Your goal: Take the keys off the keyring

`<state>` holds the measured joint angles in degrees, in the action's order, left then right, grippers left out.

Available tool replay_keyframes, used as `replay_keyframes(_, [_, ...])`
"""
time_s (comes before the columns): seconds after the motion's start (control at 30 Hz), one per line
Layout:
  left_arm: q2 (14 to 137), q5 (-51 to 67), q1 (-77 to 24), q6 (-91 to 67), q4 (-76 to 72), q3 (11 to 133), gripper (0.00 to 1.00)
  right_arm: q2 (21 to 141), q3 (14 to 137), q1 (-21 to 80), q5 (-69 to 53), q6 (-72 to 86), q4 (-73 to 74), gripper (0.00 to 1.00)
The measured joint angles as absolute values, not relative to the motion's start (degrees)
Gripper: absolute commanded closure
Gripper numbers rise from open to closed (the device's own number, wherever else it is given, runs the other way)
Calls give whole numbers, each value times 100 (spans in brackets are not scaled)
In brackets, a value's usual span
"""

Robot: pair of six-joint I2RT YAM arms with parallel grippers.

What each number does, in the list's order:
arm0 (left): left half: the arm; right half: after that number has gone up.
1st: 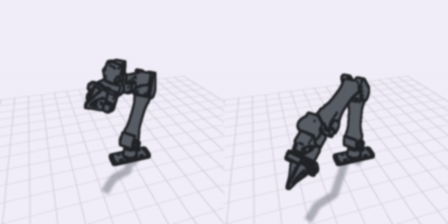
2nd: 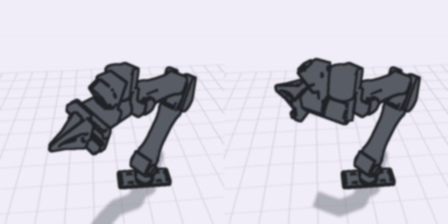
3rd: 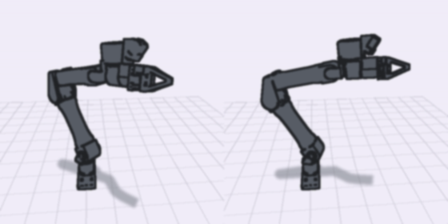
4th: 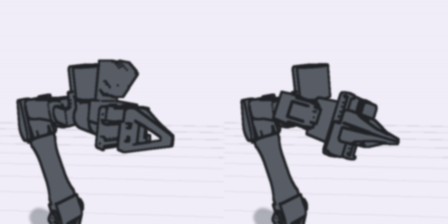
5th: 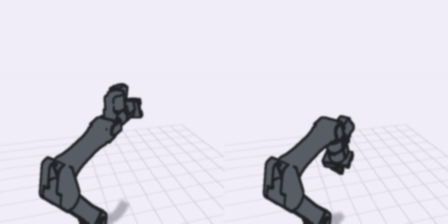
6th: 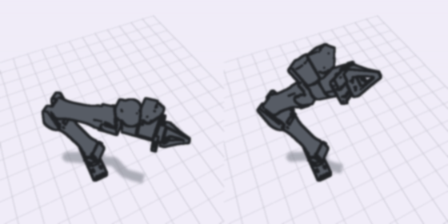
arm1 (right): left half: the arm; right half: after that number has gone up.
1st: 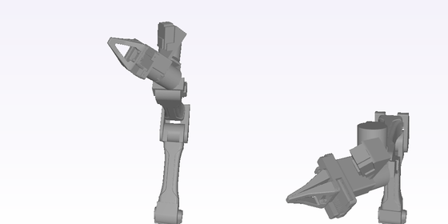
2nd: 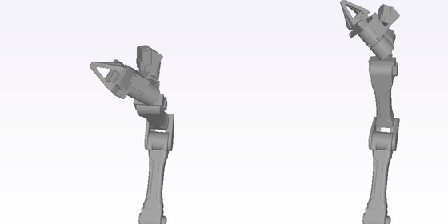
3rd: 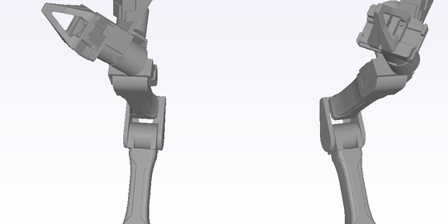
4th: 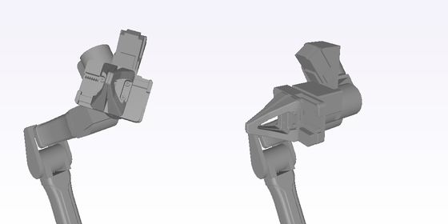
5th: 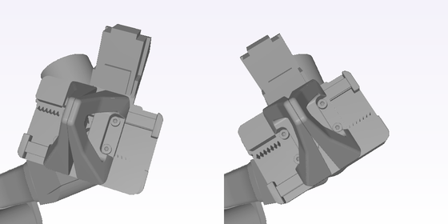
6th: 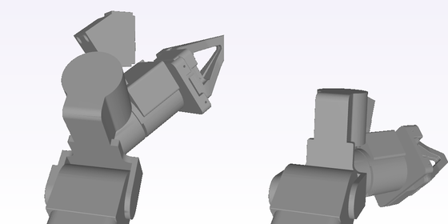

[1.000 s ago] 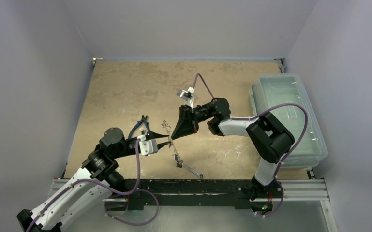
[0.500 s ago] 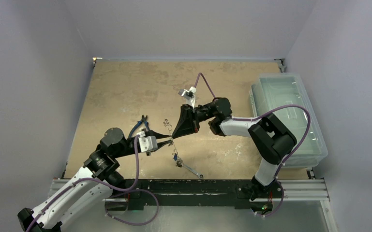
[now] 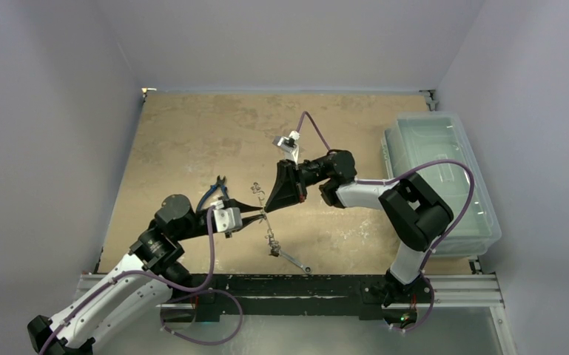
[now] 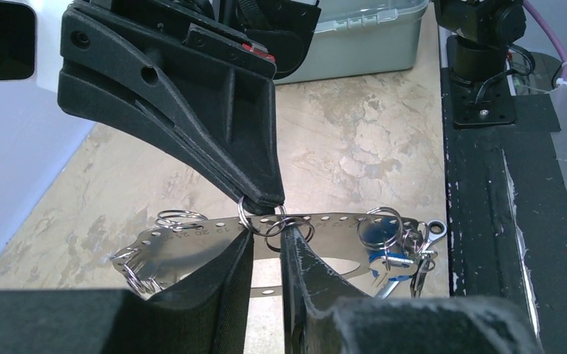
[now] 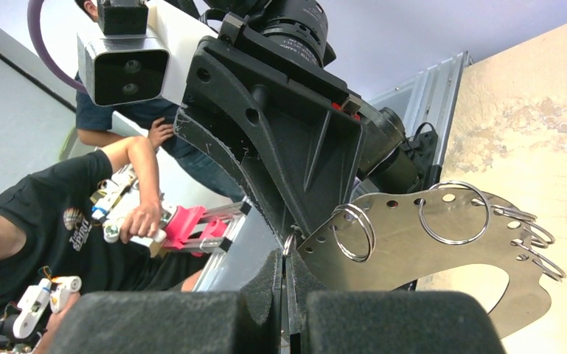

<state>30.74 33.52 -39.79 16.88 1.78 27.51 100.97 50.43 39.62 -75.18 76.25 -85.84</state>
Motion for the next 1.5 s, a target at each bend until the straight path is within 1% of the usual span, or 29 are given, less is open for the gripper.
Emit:
replay_keyframes(0.17, [3089,3406,-3983,1699,185,2751,96,10097,5043,3948,-7516,7675,-8600,100])
replay_keyframes(0.27, [3098,3404,-3983,1688,185,2751,100,10097,5043,3935,-7518,7699,-8615,100])
replay_keyframes(0.47, [3181,3267,-3983,1389,154,2786,100,10097,5043,3846,-7564,7769,-8617,100])
replay_keyframes(0.83, [3267,2858,-3975,207,25,2788,100,10097,5043,3769,-7559,7863,-8617,100])
replay_keyframes(1.1, [3452,2823,-3730,-582,-56,2808,100,10086,5030,3715,-7544,7837,-8617,100])
replay_keyframes(1.27, [3789,2832,-3518,-1201,-123,2956,100,9955,4958,3658,-7456,7483,-8586,100])
replay_keyframes(1.5, [3885,2860,-3380,-2128,-268,2991,100,9664,4910,3651,-7443,6875,-8403,100])
